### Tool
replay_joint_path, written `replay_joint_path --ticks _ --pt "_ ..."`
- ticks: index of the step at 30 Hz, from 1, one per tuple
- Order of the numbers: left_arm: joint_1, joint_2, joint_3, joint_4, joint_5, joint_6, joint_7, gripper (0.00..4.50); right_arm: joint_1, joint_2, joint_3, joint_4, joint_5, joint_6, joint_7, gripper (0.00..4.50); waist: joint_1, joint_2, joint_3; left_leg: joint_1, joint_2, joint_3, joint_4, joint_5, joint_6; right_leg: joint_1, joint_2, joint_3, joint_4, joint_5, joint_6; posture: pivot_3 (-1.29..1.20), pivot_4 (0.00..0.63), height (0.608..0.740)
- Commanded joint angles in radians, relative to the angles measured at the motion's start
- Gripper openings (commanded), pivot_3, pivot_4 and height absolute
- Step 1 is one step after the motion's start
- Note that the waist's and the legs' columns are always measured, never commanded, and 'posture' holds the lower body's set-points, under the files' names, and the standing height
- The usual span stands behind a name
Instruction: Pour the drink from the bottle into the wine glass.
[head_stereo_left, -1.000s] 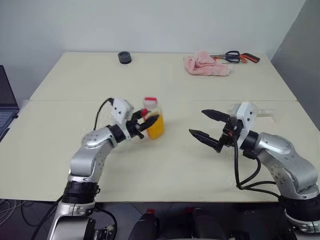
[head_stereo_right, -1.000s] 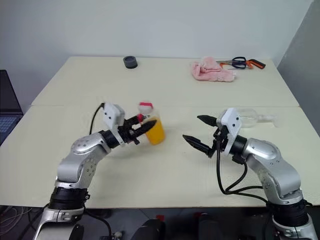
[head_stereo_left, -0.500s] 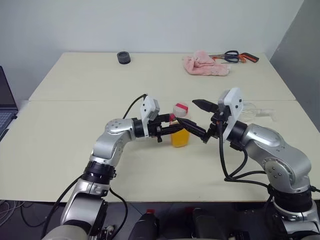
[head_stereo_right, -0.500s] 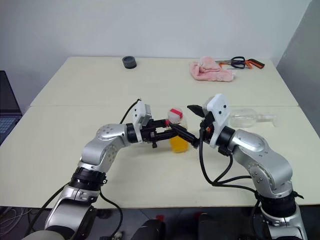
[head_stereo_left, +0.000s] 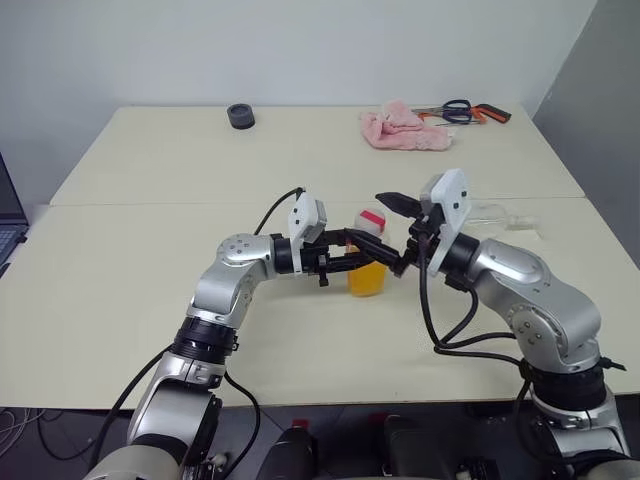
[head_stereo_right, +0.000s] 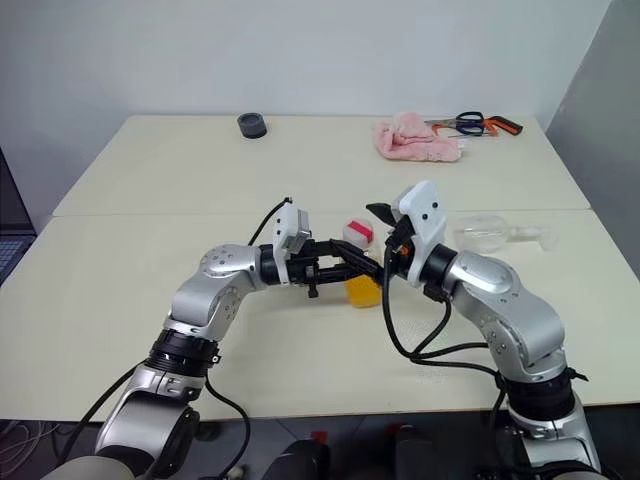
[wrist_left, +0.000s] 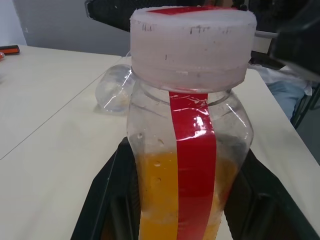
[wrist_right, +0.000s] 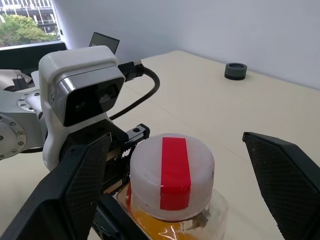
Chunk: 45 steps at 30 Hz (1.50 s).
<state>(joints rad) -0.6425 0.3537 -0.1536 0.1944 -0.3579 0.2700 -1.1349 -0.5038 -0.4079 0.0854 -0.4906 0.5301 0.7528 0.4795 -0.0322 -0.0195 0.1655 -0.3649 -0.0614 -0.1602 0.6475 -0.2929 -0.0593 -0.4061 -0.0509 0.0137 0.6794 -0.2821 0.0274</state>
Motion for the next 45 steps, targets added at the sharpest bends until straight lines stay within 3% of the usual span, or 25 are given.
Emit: replay_joint_path --ticks 1,7,13,19,26,33,38,42,45 --pt "-0.018 0.006 0.014 -0.019 -0.002 -0.032 -0.013 1.72 -0.020 0.009 0.010 -0.010 -0.002 -0.015 0.012 3.87 0.000 0.000 0.000 0.000 0.000 0.000 0.000 0.000 0.000 0.000 0.000 0.000 0.000 0.000 0.000 0.00 0.150 0.740" --pt "-0.020 0.007 0.018 -0.025 -0.002 -0.028 -0.014 1.72 -0.022 0.009 0.035 -0.004 -0.011 -0.028 0.034 1.90 0.000 0.000 0.000 0.000 0.000 0.000 0.000 0.000 0.000 0.000 0.000 0.000 0.000 0.000 0.000 0.00 0.150 0.740" --pt "-0.032 0.020 0.017 -0.025 -0.014 -0.016 -0.043 1.71 -0.039 -0.003 0.072 0.056 -0.049 -0.163 0.166 1.91 -0.001 0.000 0.000 0.000 0.000 0.000 0.000 0.000 0.000 0.000 0.000 0.000 0.000 0.000 0.000 0.00 0.150 0.740" --pt "-0.050 0.038 0.003 -0.021 -0.018 -0.012 -0.104 1.71 -0.173 -0.064 0.095 0.293 -0.031 -0.290 0.500 1.91 -0.002 0.000 0.000 0.000 0.000 0.001 0.002 0.000 0.000 0.000 0.001 -0.003 0.001 0.000 0.000 0.00 0.150 0.740" --pt "-0.062 0.023 0.019 -0.004 -0.008 -0.024 -0.079 1.71 -0.214 -0.083 0.071 0.367 -0.041 -0.272 0.555 1.91 -0.001 0.000 0.000 0.000 0.000 0.001 0.002 0.000 0.000 0.000 0.000 -0.002 0.000 0.000 0.000 0.00 0.150 0.740" --pt "-0.049 0.020 0.026 -0.016 -0.013 -0.009 -0.062 1.71 -0.106 -0.074 -0.033 0.190 -0.009 -0.215 0.385 4.29 0.000 0.000 0.000 -0.001 -0.001 0.000 0.002 0.000 0.000 0.000 -0.001 0.000 0.000 0.000 0.000 0.00 0.150 0.740" --pt "-0.056 0.013 0.028 0.009 -0.008 -0.019 -0.054 1.71 -0.016 -0.049 -0.070 0.022 -0.018 -0.141 0.212 4.29 0.000 0.000 0.000 -0.001 0.000 0.000 0.002 0.000 0.000 0.000 -0.001 0.000 0.001 0.000 0.000 0.00 0.150 0.740" --pt "-0.075 -0.001 0.035 0.049 -0.006 -0.022 -0.038 1.71 0.059 0.012 -0.011 -0.117 -0.074 -0.056 0.032 4.29 0.000 0.000 0.000 0.000 0.000 0.000 0.002 0.000 0.000 0.000 -0.001 0.000 0.001 0.000 0.000 0.00 0.150 0.740" --pt "-0.087 -0.005 0.036 0.072 -0.004 -0.029 -0.039 1.71 0.067 0.043 0.013 -0.145 -0.099 -0.048 -0.026 4.29 0.000 0.000 0.000 0.000 -0.001 0.000 0.002 0.000 0.000 -0.001 -0.001 0.001 0.001 0.000 0.000 0.00 0.150 0.740"
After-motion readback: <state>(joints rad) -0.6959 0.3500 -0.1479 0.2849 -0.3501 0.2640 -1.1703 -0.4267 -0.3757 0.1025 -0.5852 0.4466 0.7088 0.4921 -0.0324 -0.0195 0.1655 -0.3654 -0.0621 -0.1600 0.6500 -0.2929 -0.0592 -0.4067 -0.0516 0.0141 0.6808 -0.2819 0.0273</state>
